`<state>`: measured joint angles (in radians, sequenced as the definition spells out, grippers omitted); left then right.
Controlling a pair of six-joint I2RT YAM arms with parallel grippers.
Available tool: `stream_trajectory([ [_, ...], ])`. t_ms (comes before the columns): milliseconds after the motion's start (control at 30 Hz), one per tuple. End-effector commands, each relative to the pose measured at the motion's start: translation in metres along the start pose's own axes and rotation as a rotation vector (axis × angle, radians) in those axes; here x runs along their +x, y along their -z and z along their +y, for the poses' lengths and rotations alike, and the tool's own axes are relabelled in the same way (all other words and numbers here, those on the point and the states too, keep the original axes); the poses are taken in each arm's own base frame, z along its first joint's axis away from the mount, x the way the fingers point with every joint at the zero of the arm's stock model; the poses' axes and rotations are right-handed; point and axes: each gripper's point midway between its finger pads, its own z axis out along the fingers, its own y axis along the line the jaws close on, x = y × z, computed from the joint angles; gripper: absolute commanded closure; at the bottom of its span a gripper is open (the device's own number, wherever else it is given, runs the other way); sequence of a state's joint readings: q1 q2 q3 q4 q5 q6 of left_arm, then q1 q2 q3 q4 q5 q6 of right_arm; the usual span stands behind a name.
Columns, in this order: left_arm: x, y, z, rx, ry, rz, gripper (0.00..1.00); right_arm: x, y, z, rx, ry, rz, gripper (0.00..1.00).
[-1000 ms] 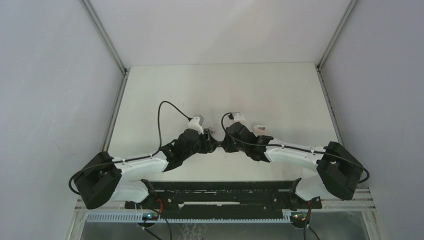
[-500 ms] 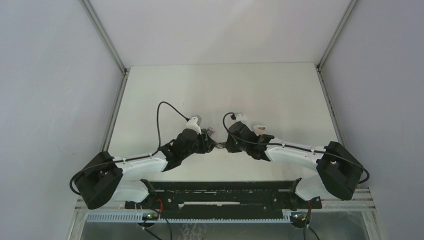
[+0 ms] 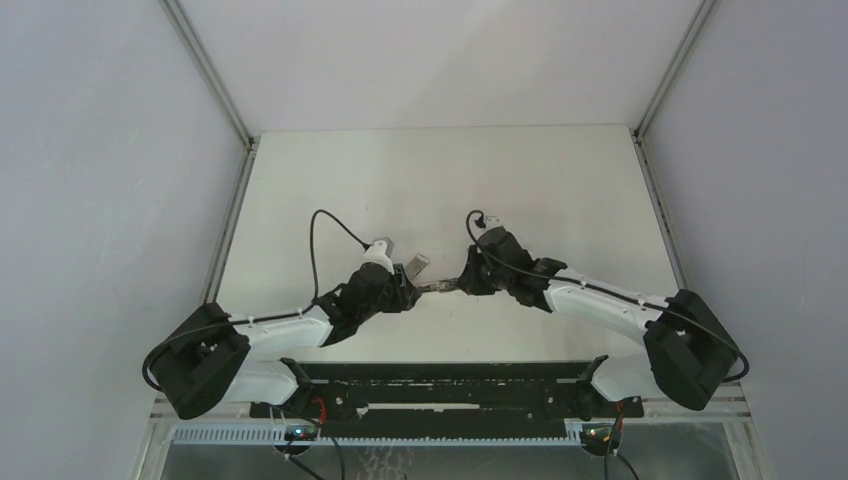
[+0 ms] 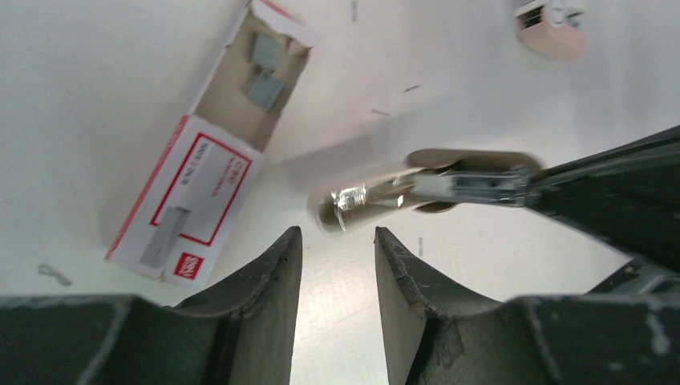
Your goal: Load the staples into the stapler
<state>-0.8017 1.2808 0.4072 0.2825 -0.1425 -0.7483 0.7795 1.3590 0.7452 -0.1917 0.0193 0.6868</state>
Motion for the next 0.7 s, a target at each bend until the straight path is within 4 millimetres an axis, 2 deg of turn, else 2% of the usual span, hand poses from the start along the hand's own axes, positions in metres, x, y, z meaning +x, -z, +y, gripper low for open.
stream_trajectory([
  [0, -0.001, 0.004, 0.014, -0.033, -0.008, -0.028, 0.57, -0.017, 0.021, 0.026, -0.189, -0.014, -0.014, 1.0],
  [233, -0.011, 0.01, 0.014, -0.017, -0.012, -0.074, 0.55, -0.018, 0.035, 0.015, -0.236, -0.055, 0.006, 1.0],
  [333, -0.027, 0.023, 0.016, -0.019, -0.029, -0.156, 0.46, -0.027, 0.039, 0.006, -0.22, -0.075, -0.027, 1.0],
  [400, -0.045, 0.037, 0.017, -0.023, -0.052, -0.232, 0.37, -0.037, 0.041, 0.003, -0.224, -0.091, -0.058, 1.0],
  [533, -0.073, 0.062, 0.032, -0.071, -0.075, -0.327, 0.22, -0.062, 0.04, 0.003, -0.248, -0.12, -0.127, 1.0],
  [667, -0.09, 0.079, 0.051, -0.097, -0.023, -0.377, 0.13, -0.087, 0.031, 0.007, -0.256, -0.138, -0.172, 1.0],
])
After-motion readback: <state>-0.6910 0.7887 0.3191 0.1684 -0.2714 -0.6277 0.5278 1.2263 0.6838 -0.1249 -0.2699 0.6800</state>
